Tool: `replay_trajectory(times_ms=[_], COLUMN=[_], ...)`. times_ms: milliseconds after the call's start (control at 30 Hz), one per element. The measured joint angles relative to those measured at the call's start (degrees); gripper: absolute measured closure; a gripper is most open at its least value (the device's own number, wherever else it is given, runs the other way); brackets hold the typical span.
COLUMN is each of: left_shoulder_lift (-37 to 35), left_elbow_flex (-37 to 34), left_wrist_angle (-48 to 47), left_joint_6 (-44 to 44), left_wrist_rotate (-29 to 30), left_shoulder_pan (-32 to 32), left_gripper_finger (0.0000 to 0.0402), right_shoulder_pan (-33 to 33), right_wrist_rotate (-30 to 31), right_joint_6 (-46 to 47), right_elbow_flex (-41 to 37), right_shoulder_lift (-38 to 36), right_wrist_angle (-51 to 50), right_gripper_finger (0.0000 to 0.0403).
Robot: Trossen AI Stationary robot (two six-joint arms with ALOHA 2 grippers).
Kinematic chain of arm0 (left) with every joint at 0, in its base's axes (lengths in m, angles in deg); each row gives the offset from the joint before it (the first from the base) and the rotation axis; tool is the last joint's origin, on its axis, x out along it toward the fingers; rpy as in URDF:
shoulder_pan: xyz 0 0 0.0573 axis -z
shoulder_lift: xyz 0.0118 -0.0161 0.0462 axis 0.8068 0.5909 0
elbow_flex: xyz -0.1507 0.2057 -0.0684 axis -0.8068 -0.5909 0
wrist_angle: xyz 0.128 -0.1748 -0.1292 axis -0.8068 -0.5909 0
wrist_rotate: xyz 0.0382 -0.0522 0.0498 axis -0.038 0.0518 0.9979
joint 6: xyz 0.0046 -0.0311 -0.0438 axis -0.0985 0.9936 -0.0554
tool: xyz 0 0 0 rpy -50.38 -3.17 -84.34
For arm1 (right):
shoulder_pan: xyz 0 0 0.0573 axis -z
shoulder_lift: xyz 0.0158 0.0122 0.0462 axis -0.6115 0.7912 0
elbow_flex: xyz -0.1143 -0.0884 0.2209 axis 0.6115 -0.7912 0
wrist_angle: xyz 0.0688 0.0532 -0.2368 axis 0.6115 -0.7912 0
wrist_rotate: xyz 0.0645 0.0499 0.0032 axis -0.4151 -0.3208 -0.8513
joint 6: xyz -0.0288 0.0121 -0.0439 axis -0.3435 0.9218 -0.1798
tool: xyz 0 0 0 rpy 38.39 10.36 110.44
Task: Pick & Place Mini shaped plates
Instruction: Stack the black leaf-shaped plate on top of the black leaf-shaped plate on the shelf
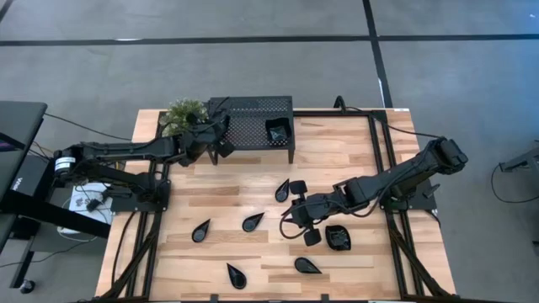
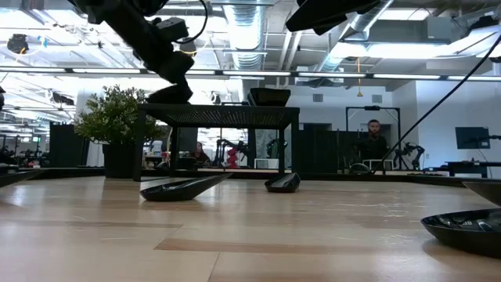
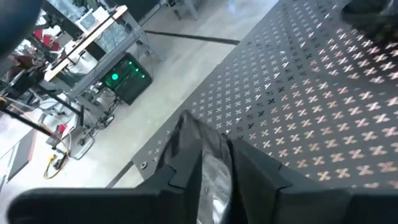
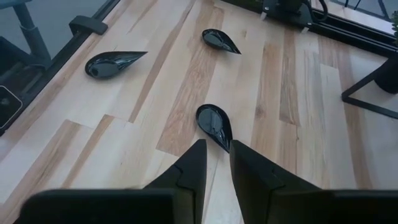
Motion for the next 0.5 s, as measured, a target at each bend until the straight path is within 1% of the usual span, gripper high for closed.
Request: replay_trajectory(times_ms=[167, 300, 367, 433, 500], left_shoulder_lift=[0.00, 0.00, 0.00, 0.00, 0.00], left_elbow_flex=[0.00, 0.00, 0.00, 0.00, 0.00], left_wrist_angle=[1.65, 2.61, 2.72, 2.87, 2.94], left_joint_6=[0.02, 0.10, 1.52, 3.32, 4.58], left_wrist_rotate=[0.01, -0.04, -0.05, -2.23, -7.44], left_shoulder_pan=[3.90, 8.94, 11.87, 15.00, 18.08], left_gripper_finger=[0.0285, 0.0280, 0.0280, 0.0282, 0.0285], right_shoulder_pan=[0.02, 0.04, 0.04, 0.04, 0.04], right_wrist_rotate=[0.00, 0.00, 0.00, 0.00, 0.00], right_joint_6=[-0.01, -0.01, -0.01, -0.01, -0.02], right_elbow_flex=[0.00, 0.00, 0.00, 0.00, 0.00], right_shoulder_lift=[0.00, 0.00, 0.00, 0.00, 0.00], right_wrist_angle=[0.01, 0.02, 0.01, 0.02, 0.00], right_gripper_finger=[0.0337, 0.0337, 0.0337, 0.0337, 0.0337])
